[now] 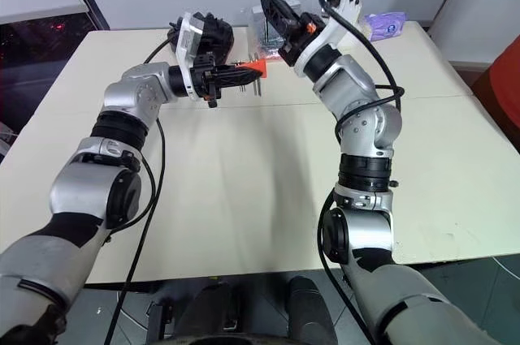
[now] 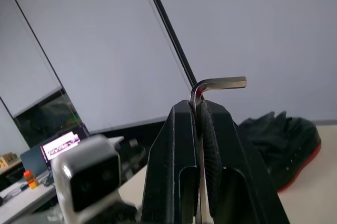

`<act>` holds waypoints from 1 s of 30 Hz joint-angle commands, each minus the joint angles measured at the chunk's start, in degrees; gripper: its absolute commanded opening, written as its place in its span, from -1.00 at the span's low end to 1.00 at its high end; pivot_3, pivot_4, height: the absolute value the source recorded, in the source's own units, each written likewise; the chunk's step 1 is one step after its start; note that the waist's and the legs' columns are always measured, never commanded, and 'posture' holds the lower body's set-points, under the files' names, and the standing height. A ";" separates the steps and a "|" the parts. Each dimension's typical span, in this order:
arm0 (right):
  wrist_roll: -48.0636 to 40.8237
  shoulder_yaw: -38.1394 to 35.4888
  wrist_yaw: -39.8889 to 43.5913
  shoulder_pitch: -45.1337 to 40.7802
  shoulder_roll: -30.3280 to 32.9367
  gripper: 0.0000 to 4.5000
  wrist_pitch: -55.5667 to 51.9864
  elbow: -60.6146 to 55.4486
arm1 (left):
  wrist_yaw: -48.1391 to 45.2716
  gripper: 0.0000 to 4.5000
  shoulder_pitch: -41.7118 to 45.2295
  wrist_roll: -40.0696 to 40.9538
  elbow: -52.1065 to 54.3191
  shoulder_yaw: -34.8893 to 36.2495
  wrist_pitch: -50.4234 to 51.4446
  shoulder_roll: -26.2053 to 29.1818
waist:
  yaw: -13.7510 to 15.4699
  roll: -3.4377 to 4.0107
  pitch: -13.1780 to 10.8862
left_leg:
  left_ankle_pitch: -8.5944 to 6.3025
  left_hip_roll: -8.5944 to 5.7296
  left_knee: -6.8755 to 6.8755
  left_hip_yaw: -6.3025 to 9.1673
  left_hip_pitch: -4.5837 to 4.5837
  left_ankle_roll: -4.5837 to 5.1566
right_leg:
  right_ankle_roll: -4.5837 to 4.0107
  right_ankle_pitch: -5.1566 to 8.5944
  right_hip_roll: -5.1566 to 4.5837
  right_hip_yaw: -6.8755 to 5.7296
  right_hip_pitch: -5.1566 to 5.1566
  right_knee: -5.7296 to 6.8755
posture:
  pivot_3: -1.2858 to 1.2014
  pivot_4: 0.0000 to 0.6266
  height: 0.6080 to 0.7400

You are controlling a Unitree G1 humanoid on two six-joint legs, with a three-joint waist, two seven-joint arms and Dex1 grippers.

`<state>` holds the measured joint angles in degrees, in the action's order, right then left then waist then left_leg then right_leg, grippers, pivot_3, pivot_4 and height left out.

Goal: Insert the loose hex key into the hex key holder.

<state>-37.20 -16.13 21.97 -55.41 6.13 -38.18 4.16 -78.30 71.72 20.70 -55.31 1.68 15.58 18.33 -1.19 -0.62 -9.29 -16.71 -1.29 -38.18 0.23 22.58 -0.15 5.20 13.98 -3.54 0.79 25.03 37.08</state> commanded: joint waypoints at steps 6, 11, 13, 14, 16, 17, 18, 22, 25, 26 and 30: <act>-0.43 2.55 1.33 0.21 1.11 -0.97 2.60 -2.26 | 0.15 -1.00 1.09 1.37 4.24 2.55 0.48 -0.35 | 0.02 0.00 0.00 | 0.00 0.00 0.00 0.00 0.01 0.00 | 0.00 0.00 0.00 0.01 0.01 0.00 | 0.03 -0.52 1.00; -0.64 2.77 1.21 0.49 1.31 -0.97 2.71 -2.27 | 0.35 -1.00 1.24 1.09 4.13 3.03 0.37 -0.46 | 0.02 0.00 0.00 | 0.00 0.00 0.00 0.00 0.02 0.00 | 0.00 0.00 0.00 0.00 0.02 0.00 | 0.03 -0.52 1.00; -0.72 2.64 1.11 0.55 1.42 -0.97 2.78 -2.30 | 0.24 -1.00 1.24 0.96 3.97 3.04 0.24 -0.35 | 0.02 0.00 0.00 | 0.00 0.00 0.00 0.00 0.01 0.00 | 0.00 0.00 0.00 0.00 0.02 0.00 | 0.03 -0.52 1.00; -0.71 2.54 1.05 0.47 1.52 -0.97 2.86 -2.29 | 0.24 -1.00 1.18 0.91 3.92 3.06 0.23 -0.28 | 0.02 0.00 0.00 | 0.00 0.00 0.00 0.00 0.02 0.00 | 0.00 0.00 0.00 0.00 0.02 0.00 | 0.03 -0.52 1.00; -0.60 2.38 0.92 0.20 1.64 -0.97 3.19 -2.15 | 0.13 -1.00 0.88 0.75 3.93 3.01 0.14 -0.23 | 0.02 0.00 0.00 | 0.00 0.00 0.00 0.00 0.02 0.00 | 0.00 0.00 0.00 0.00 0.02 0.00 | 0.03 -0.52 1.00; -0.57 2.33 0.89 0.05 1.71 -0.97 3.33 -2.04 | 0.12 -1.00 0.70 0.63 4.02 2.89 0.08 -0.29 | 0.02 0.00 0.00 | 0.00 0.00 0.00 0.00 0.02 0.00 | 0.00 0.00 0.00 0.00 0.02 0.00 | 0.03 -0.52 1.00; -0.60 2.30 0.86 -0.08 1.74 -0.97 3.44 -1.97 | 0.10 -1.00 0.48 0.55 4.21 2.76 0.08 -0.38 | 0.02 0.00 0.00 | 0.00 0.00 0.00 0.00 0.02 0.00 | 0.00 0.00 0.00 0.00 0.02 0.00 | 0.03 -0.52 1.00; -0.83 2.41 0.76 -0.50 1.66 -0.97 3.75 -1.91 | -0.05 -1.00 -0.10 0.31 4.71 2.42 0.11 -0.57 | 0.02 0.00 0.00 | 0.00 0.00 0.00 0.00 0.02 0.00 | 0.00 0.00 0.00 0.00 0.02 0.00 | 0.03 -0.52 1.00; -1.33 2.45 0.64 -0.65 1.41 -0.97 3.69 -2.30 | 0.09 -1.00 -0.42 0.04 4.84 2.34 -0.03 -0.58 | 0.02 0.00 0.00 | 0.00 0.00 0.00 0.00 0.02 0.00 | 0.00 0.00 0.00 0.01 0.02 0.00 | 0.03 -0.52 1.00; -1.46 2.51 0.59 -0.63 1.36 -0.97 3.64 -2.39 | 0.18 -1.00 -0.37 0.02 4.75 2.41 -0.06 -0.56 | 0.02 0.00 0.00 | 0.00 0.00 0.00 0.00 0.02 0.00 | 0.00 0.00 0.00 0.01 0.02 0.00 | 0.03 -0.52 1.00; -1.83 2.88 0.41 -0.22 1.14 -0.97 3.32 -2.86 | 0.60 -1.00 -0.07 -0.08 4.28 2.71 -0.38 -0.50 | 0.03 0.00 0.00 | 0.00 0.00 0.00 0.00 0.04 0.00 | 0.00 0.00 0.00 0.01 0.05 0.01 | 0.03 -0.52 1.00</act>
<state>-37.61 -13.32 22.37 -54.44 7.72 -35.76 4.17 -77.78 70.38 20.47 -52.67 3.49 15.92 17.48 -1.16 -0.62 -9.29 -16.71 -1.29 -38.19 0.23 22.63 -0.15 5.20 13.98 -3.55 0.80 25.07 37.09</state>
